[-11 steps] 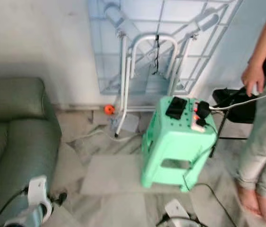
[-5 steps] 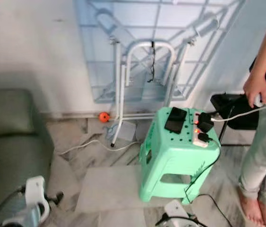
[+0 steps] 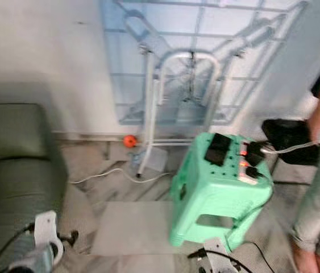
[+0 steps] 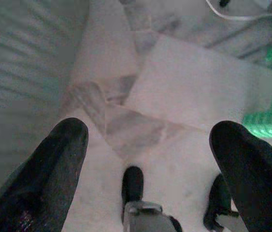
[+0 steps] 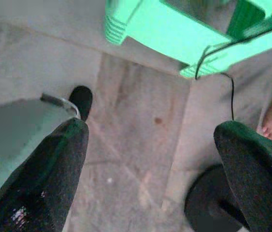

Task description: Move the pillow to the sofa

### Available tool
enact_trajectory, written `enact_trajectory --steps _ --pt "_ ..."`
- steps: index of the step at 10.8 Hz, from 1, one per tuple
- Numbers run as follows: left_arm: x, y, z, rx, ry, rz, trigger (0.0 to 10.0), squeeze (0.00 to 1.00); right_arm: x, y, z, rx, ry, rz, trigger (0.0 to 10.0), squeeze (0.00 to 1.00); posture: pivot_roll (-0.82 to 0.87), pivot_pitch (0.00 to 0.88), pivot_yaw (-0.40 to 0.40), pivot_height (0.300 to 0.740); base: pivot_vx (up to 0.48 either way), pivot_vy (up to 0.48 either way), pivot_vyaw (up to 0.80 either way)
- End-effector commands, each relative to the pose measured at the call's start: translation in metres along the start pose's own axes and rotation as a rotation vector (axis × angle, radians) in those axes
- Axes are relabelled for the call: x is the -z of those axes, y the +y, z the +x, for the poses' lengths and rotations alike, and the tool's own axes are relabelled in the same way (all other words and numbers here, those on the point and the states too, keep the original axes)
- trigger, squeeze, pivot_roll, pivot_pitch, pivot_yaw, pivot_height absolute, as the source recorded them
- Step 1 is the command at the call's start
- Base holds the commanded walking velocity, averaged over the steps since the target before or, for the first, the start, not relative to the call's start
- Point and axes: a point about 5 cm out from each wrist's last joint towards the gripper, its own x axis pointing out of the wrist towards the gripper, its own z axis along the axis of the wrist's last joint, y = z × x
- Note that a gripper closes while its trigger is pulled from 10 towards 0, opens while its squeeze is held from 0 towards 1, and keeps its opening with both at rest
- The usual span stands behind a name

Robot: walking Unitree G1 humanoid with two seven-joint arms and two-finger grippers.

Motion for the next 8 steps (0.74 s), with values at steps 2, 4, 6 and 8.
enact_trajectory --steps 2,4,6,8 --pt "-0.026 -0.007 0.002 0.028 -0.058 -0.021 10.0 0.00 -0.014 -0.009 0.001 0.039 -0.031 0.053 10.0 0.00 -0.09 0.060 -0.056 0.740 0.000 0.000 0.00" --pt "-0.027 -0.009 0.002 0.058 -0.072 -0.007 10.0 0.00 -0.032 -0.015 0.001 0.049 -0.084 0.140 10.0 0.00 -0.09 0.057 -0.054 0.740 0.000 0.000 0.00" --pt "0.009 -0.009 -0.001 0.115 -0.019 0.011 10.0 0.00 -0.054 -0.003 0.003 0.016 -0.124 0.128 10.0 0.00 -0.09 0.049 -0.049 0.740 0.000 0.000 0.00" --pt "0.013 -0.002 -0.002 0.092 -0.017 -0.053 10.0 0.00 -0.058 0.006 0.004 -0.017 -0.127 0.132 10.0 0.00 -0.09 0.050 -0.053 0.740 0.000 0.000 0.00"
